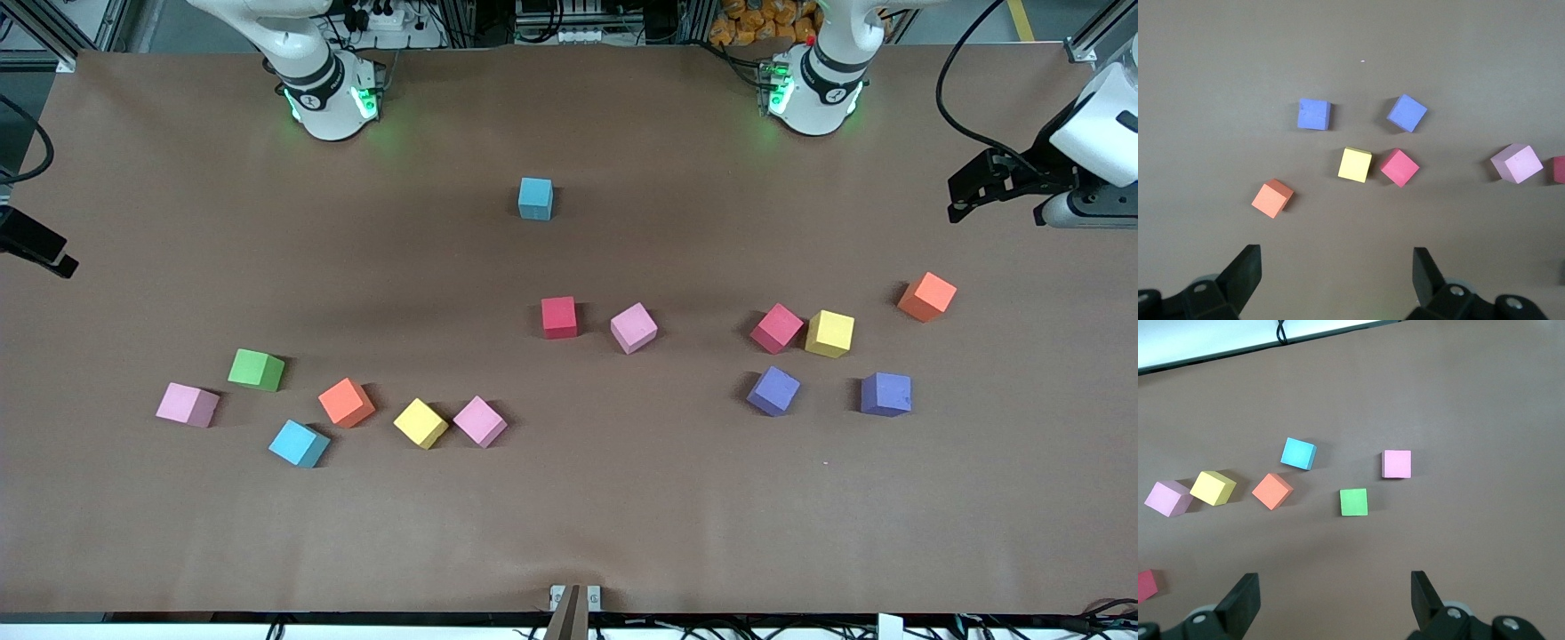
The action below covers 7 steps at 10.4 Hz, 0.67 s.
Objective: Form number 2 with 11 blocks
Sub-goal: 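Reach the right gripper to the green cube while the left gripper reaches the cyan cube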
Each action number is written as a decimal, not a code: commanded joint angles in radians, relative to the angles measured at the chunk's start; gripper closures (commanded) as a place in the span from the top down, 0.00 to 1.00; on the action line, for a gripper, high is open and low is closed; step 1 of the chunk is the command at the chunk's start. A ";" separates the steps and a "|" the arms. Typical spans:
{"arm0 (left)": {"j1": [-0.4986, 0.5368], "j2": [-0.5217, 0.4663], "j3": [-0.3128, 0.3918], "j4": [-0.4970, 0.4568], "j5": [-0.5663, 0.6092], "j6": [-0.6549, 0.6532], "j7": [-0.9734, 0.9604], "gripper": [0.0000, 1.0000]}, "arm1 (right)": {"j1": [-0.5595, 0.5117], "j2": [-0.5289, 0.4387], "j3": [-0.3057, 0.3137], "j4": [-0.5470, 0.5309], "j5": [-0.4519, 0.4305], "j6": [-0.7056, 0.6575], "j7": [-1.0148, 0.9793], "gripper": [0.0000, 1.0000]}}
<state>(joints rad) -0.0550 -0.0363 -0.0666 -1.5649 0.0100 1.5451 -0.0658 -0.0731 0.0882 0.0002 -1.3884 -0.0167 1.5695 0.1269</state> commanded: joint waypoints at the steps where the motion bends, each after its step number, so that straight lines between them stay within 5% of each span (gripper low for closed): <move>1: -0.012 -0.008 0.011 0.003 -0.022 -0.005 -0.009 1.00 | -0.017 -0.007 0.012 0.009 0.007 -0.016 -0.003 1.00; 5: -0.072 0.033 -0.016 -0.018 -0.038 -0.002 -0.038 1.00 | -0.016 0.016 0.014 -0.003 0.009 -0.006 -0.006 1.00; 7: -0.132 0.085 -0.119 -0.064 -0.044 0.042 -0.112 1.00 | -0.014 0.068 0.012 -0.004 0.011 0.013 -0.007 1.00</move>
<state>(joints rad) -0.1449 0.0161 -0.1310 -1.6049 -0.0237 1.5553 -0.1246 -0.0730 0.1171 0.0017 -1.4013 -0.0166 1.5716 0.1262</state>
